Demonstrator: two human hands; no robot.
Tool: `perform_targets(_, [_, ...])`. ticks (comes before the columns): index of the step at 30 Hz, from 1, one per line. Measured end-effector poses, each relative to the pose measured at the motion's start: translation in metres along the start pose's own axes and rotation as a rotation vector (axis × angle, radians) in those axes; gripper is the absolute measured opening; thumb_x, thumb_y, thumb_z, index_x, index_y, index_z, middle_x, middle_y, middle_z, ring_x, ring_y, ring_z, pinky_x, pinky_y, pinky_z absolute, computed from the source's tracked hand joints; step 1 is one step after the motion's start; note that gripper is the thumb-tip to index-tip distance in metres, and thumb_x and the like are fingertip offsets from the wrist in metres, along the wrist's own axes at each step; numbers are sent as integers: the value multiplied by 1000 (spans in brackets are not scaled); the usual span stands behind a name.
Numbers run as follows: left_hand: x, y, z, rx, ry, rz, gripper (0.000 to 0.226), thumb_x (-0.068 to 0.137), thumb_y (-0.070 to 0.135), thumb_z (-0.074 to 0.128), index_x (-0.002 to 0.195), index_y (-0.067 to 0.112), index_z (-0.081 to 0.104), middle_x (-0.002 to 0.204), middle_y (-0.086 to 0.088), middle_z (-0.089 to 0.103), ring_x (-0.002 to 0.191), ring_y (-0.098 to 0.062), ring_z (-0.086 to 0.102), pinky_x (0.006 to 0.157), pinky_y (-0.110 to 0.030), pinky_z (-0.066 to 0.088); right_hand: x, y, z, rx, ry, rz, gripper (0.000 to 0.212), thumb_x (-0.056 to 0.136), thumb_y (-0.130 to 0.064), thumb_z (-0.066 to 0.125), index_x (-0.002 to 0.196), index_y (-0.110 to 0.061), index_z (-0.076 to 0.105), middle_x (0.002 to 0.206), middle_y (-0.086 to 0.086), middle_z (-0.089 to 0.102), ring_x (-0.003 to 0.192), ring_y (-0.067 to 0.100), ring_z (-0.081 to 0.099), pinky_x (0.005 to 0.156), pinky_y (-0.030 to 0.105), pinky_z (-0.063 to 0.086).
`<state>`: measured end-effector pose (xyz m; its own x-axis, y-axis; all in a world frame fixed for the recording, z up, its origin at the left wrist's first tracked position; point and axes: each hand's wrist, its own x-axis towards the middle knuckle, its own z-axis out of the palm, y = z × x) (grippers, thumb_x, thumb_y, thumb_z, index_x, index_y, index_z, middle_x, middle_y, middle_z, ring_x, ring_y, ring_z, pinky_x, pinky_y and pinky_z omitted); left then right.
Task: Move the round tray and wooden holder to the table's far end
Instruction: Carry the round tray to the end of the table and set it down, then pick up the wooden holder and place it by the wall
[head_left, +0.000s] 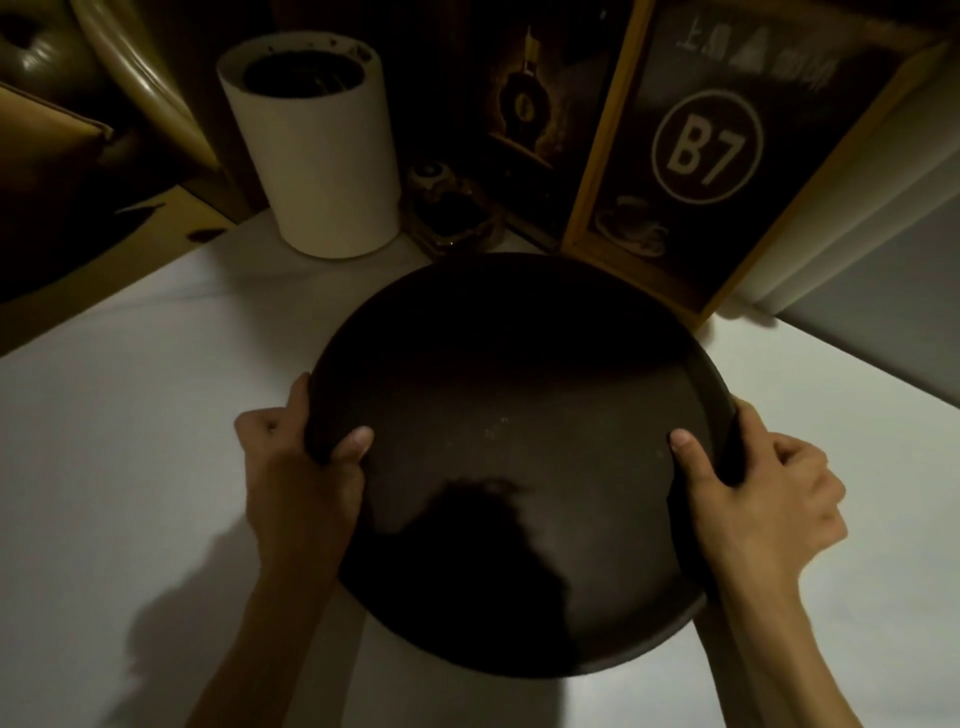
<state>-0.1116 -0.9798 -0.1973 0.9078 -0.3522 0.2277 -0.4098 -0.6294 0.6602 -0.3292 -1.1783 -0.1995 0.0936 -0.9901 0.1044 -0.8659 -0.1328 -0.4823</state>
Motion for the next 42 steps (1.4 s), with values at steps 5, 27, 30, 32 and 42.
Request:
perform_targets(5, [-13, 14, -14, -136, 121, 74, 55, 81, 2, 69, 134, 11, 53, 134, -28, 42, 120, -39, 41, 101, -47, 42, -26, -4, -25, 318, -37, -231, 56, 94, -51, 39, 149, -44, 29, 151, 6, 34, 136, 31, 35, 114, 59, 23])
perform_targets(27, [-89, 1, -14, 388, -106, 360, 45, 97, 43, 40, 139, 29, 42, 148, -5, 42, 140, -42, 28, 108, -75, 5, -97, 28, -30, -135, -281, -365, 58, 98, -62, 11, 150, -42, 30, 160, -3, 31, 149, 38, 18, 115, 67, -5])
perform_targets(30, [-101, 7, -37, 338, -257, 194, 58, 94, 45, 35, 148, 26, 26, 156, -8, 29, 143, -34, 25, 111, -70, 7, -112, 40, -44, -35, -367, -371, 55, 100, -59, 14, 154, -45, 16, 166, -7, 11, 152, 33, 10, 117, 62, -7])
perform_targets(32, [-131, 5, -62, 350, -387, 163, 64, 92, 50, 31, 149, 24, 20, 157, -9, 24, 144, -30, 23, 113, -67, 5, -138, 49, -62, -129, -459, -449, 55, 100, -58, 18, 154, -47, 9, 166, -9, 2, 152, 34, -1, 118, 62, -7])
perform_targets(42, [-229, 1, -254, 62, -910, -378, 42, 96, 43, 42, 132, 25, 54, 139, 0, 56, 125, -19, 54, 111, -36, 37, -259, -33, -179, -172, -904, -233, 38, 97, -46, 44, 122, -26, 64, 123, 0, 69, 113, 24, 63, 97, 37, 49])
